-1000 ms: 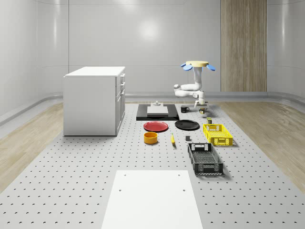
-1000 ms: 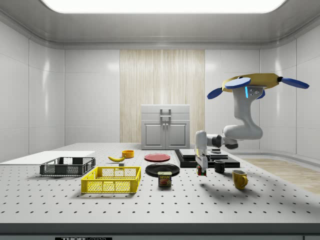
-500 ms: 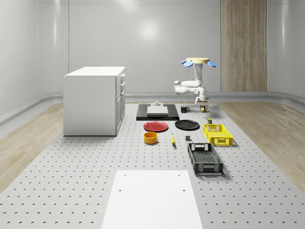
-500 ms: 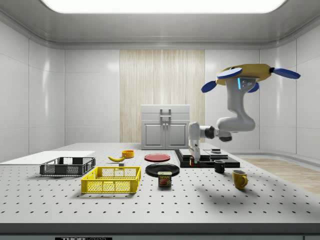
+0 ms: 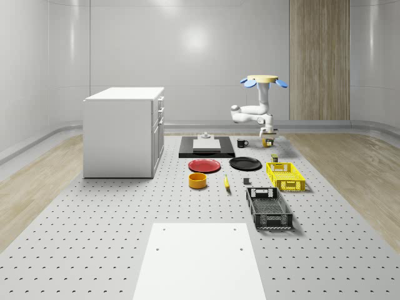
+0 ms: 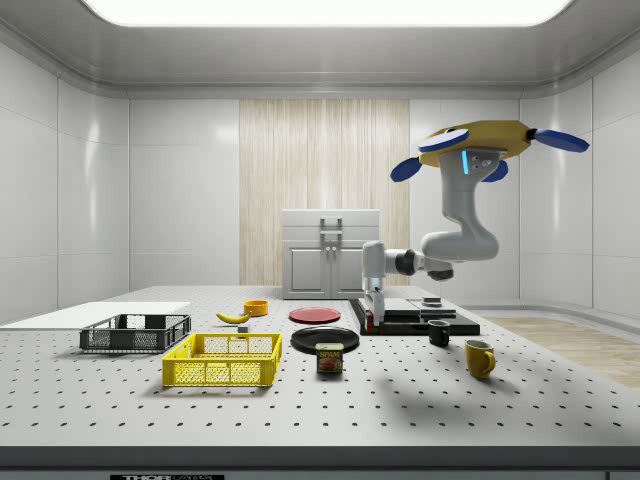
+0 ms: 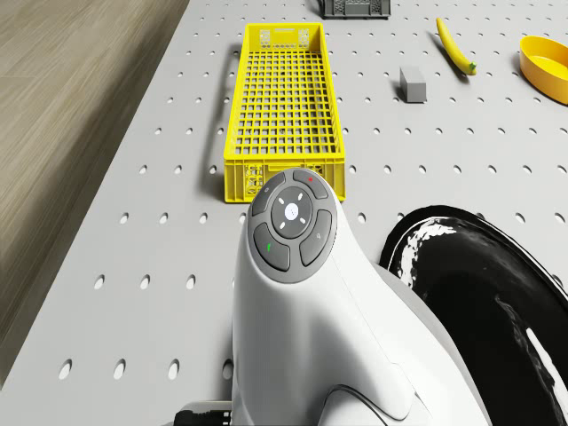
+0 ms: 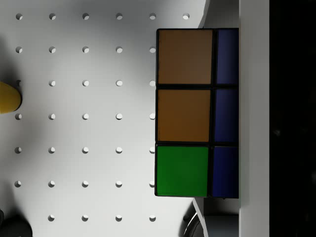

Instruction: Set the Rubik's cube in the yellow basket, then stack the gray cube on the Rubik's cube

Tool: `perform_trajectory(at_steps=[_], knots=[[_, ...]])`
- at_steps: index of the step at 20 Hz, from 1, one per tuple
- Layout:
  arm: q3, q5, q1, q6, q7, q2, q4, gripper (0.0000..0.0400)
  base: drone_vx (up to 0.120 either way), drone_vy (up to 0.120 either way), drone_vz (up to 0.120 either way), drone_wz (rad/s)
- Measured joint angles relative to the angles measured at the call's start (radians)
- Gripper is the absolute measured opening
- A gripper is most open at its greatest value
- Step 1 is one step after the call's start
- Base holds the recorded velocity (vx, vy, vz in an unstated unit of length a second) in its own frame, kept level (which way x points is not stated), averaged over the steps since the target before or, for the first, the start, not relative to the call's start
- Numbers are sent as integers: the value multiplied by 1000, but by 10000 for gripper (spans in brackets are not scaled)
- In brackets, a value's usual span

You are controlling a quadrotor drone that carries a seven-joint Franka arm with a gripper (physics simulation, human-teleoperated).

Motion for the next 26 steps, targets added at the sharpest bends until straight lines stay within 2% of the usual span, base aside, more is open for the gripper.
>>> perform_trajectory(at_steps=[3,8,26], knots=[[1,3,-2,7,2,-7,0,321,120,0,93,0],[4,8,-5,17,4,-19,1,321,120,32,0,0],[10,24,-15,51,12,-54,3,321,120,0,0,0]])
